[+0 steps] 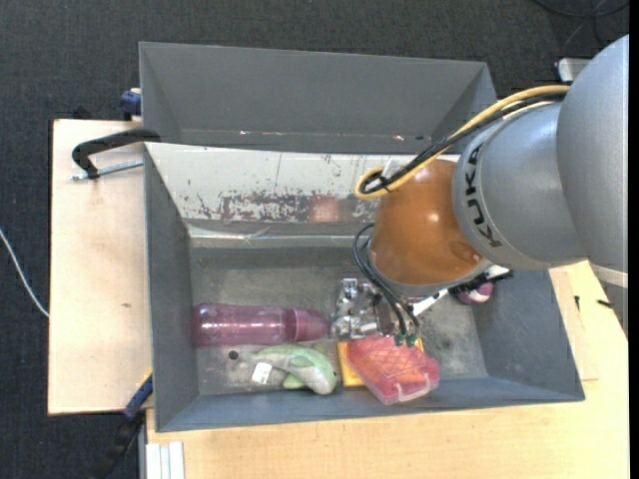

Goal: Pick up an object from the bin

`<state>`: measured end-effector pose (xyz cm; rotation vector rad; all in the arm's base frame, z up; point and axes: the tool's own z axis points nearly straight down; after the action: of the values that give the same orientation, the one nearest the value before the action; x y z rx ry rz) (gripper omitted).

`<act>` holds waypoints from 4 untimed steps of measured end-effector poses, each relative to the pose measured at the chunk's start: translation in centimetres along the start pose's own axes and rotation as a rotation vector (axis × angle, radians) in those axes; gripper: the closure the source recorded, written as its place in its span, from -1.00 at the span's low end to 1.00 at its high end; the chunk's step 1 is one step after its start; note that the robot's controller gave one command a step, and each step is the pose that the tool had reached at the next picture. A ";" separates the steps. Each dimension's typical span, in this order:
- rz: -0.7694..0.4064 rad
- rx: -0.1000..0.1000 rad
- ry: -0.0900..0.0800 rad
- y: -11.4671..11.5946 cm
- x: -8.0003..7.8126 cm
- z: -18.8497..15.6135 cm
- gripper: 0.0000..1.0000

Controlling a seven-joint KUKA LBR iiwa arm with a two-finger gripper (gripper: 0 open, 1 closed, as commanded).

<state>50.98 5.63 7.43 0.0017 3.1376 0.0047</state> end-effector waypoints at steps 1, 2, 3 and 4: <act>0.000 0.000 0.001 0.0 0.0 -0.1 1.00; -0.031 0.003 -0.001 1.3 -1.5 -3.6 1.00; 0.030 0.002 0.002 0.0 1.0 -7.0 -1.00; 0.029 0.002 0.004 0.0 1.0 -6.9 -1.00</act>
Offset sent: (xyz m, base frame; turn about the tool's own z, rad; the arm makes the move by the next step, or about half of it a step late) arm 0.0442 0.0365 -0.0043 -0.0893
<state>49.98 5.61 14.32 0.0469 3.1410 0.0019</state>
